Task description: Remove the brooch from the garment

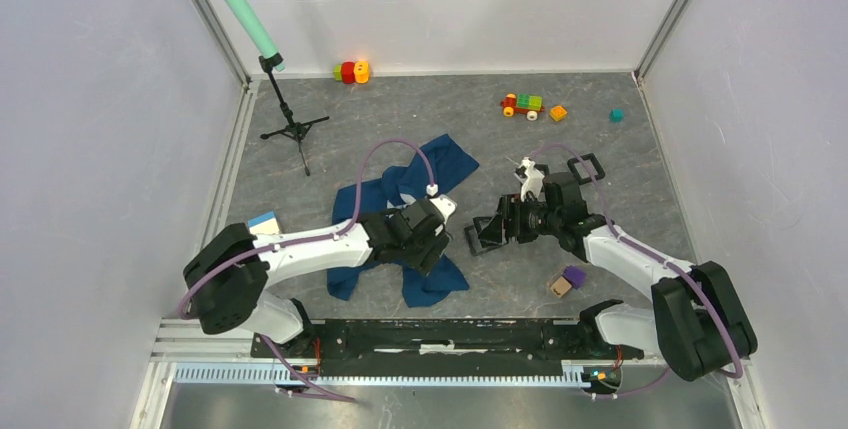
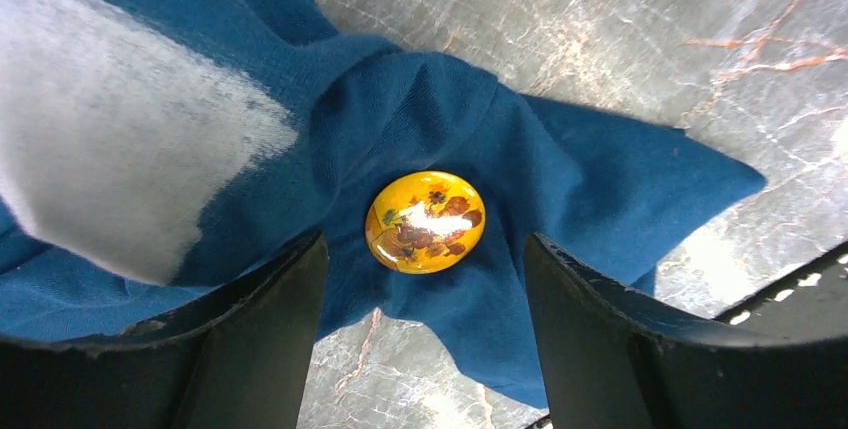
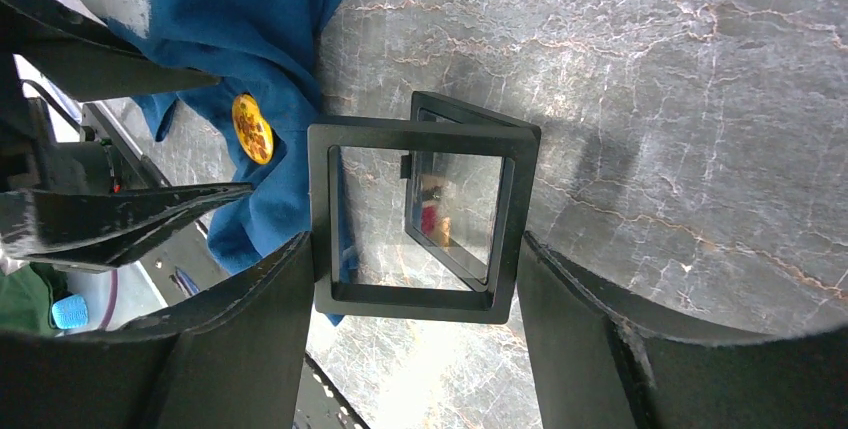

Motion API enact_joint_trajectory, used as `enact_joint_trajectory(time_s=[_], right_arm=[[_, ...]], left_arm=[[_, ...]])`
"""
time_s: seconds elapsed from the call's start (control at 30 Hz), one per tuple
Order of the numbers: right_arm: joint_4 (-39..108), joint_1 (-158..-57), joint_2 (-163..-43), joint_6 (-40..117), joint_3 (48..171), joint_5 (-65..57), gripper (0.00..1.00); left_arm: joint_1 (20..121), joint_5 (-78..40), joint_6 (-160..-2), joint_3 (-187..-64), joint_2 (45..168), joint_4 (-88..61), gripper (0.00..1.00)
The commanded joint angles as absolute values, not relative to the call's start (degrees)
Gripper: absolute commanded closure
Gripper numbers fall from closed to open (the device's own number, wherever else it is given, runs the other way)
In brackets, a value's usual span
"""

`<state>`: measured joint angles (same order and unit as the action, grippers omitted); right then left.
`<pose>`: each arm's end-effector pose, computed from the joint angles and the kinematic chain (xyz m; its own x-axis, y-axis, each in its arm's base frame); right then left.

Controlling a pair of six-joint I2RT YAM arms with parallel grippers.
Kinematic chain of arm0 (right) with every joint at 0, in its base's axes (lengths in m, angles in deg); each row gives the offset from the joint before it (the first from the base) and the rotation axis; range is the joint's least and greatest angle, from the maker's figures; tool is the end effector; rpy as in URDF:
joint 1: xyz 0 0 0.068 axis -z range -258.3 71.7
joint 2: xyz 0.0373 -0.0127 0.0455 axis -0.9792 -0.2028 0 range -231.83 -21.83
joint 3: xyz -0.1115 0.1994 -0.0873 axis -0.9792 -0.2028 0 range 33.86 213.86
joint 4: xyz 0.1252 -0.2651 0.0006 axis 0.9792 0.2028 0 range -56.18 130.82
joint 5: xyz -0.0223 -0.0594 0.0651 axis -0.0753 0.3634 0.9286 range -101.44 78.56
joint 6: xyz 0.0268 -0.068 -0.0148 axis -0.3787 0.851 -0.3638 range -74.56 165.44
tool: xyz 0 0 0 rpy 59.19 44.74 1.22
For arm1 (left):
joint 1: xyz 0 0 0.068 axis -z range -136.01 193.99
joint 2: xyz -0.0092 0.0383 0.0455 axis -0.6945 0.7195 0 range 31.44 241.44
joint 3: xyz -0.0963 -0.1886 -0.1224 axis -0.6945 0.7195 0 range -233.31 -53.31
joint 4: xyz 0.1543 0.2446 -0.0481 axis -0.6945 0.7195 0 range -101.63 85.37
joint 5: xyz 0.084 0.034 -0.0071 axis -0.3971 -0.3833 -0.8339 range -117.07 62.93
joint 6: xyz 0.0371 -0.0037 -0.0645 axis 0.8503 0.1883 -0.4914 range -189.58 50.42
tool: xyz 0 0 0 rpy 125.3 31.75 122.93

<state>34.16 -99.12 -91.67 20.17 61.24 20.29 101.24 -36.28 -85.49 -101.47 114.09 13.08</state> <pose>0.2485 0.1300 0.1036 -0.8574 0.0625 -0.5109 -0.3283 0.6980 0.6364 0.1833 -0.2663 0.1214 -0.6622 0.5296 -0.5301 0.6284 0.7778 -0.0080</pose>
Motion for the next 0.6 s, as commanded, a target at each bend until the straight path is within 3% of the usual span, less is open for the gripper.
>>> enact_joint_trajectory(time_s=[0.0, 0.5, 0.57], right_arm=[[31.7, -98.2, -91.3, 20.0, 60.7, 22.5, 0.35], [29.5, -96.2, -92.1, 19.1, 59.7, 25.6, 0.35], [29.2, -95.9, -92.2, 19.1, 59.4, 25.9, 0.35]], left_arm=[[102.6, -41.2, -82.8, -100.5, 115.5, 9.5, 0.22], [104.8, -47.1, -83.2, -102.6, 121.2, 9.4, 0.31], [105.2, -47.4, -83.2, -102.8, 121.5, 9.5, 0.37]])
